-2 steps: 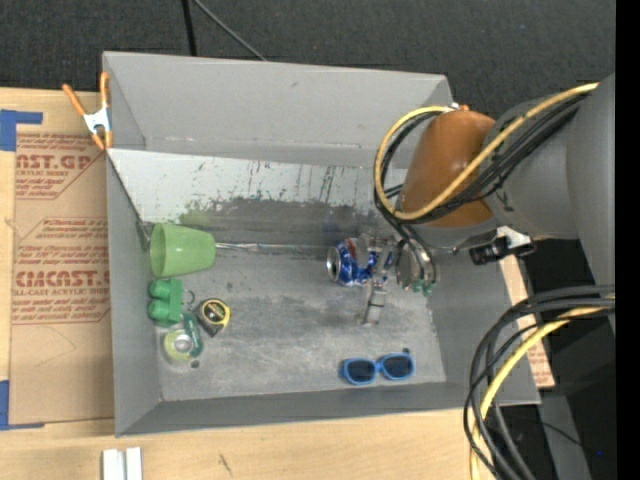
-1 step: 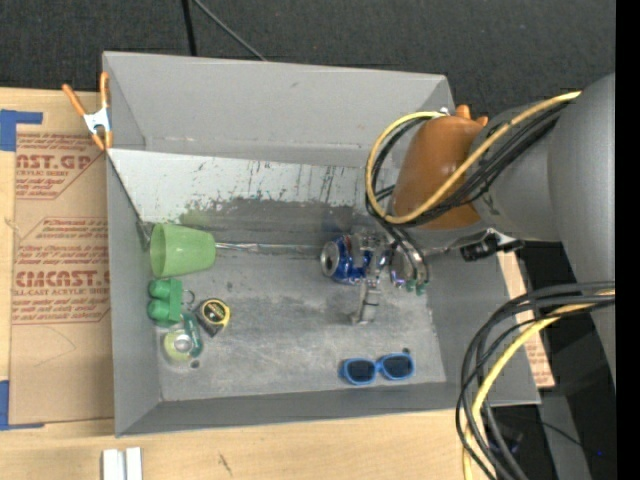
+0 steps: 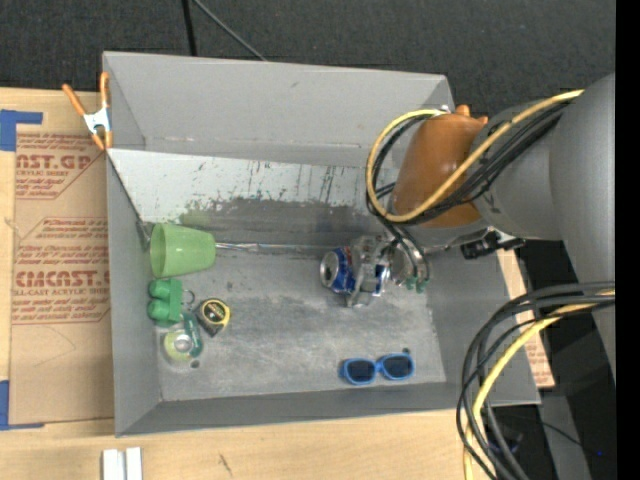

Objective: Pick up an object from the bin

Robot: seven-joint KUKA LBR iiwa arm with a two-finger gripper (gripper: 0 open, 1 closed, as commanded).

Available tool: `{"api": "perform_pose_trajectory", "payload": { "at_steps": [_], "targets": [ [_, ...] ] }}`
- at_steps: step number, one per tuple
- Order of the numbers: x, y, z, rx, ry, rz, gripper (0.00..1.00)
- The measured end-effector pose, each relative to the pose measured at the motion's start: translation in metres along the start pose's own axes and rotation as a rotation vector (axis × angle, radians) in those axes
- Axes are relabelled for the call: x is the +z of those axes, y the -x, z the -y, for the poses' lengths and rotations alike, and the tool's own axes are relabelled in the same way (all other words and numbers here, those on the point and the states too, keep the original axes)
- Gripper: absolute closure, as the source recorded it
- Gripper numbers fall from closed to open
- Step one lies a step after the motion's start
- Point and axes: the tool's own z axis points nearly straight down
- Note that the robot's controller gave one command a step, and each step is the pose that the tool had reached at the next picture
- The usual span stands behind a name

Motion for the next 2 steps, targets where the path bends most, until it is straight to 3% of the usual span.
{"api": "perform_pose_trajectory", "payload": {
  "at_steps": [1, 2],
  "targets": [
    [-0.099, -0.006, -0.025, 0.000, 0.003, -0.005, 1.00],
    [-0.176, -0.022, -0.029, -0.017, 0.002, -0.004, 1.00]
  ]
}}
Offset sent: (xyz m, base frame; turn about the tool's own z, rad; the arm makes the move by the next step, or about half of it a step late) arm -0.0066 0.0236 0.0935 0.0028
